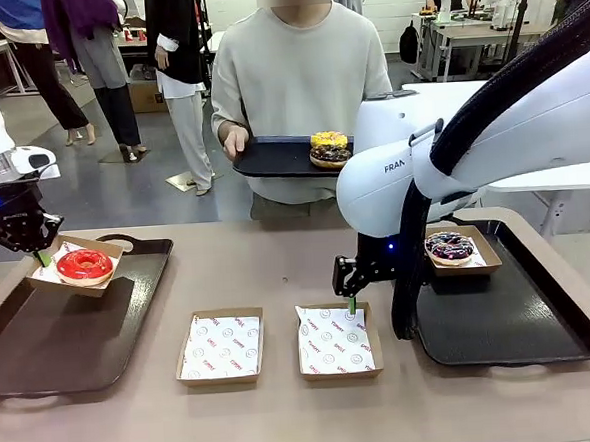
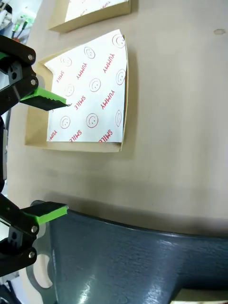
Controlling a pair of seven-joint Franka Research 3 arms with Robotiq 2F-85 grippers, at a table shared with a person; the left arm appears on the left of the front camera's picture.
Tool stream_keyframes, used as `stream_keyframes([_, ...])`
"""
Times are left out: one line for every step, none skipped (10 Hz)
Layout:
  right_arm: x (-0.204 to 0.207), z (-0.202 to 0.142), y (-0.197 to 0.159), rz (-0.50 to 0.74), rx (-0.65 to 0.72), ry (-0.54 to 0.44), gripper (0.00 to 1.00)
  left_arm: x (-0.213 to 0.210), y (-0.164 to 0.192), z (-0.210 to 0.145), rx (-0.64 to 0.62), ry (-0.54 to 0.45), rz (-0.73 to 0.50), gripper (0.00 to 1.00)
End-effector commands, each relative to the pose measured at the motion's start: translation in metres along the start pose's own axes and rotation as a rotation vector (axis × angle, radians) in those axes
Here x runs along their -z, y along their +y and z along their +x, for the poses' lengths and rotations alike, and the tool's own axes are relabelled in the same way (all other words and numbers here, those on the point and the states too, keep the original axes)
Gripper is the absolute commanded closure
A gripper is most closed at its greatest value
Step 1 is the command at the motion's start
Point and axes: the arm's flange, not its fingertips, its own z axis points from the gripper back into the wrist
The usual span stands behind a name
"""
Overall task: Individually package the donuts and arrange them on the tray.
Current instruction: Place the picked Paper togo box on the Handle tray while simultaneously picking up another Paper togo box from the table with the other hand.
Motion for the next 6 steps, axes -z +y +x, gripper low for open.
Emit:
stream_keyframes([-0.001,-0.003,0.003,-0.007,-0.007,0.007,0.00,-0.001,0.001,-0.001,0.001,-0.001,0.003,0.99])
stream_keyframes([-0.001,-0.003,0.003,-0.007,-0.007,0.007,0.00,-0.001,0.001,-0.001,0.001,-0.001,0.003,0.99])
stream_keyframes([0.000,-0.001,0.001,-0.001,-0.002,0.002,0.00,-0.001,0.001,-0.001,0.001,-0.001,0.003,0.99])
stream_keyframes([0.011,-0.001,0.000,-0.015,0.034,0.006,0.00,0.000,0.000,0.000,0.000,0.000,0.000,0.99])
stream_keyframes([0.017,-0.004,0.000,-0.017,0.067,0.002,0.00,0.002,-0.005,0.004,-0.019,-0.009,0.015,0.99])
stream_keyframes([0.021,-0.006,0.000,-0.011,0.090,0.002,0.00,0.002,-0.009,0.008,-0.029,-0.010,0.026,0.99])
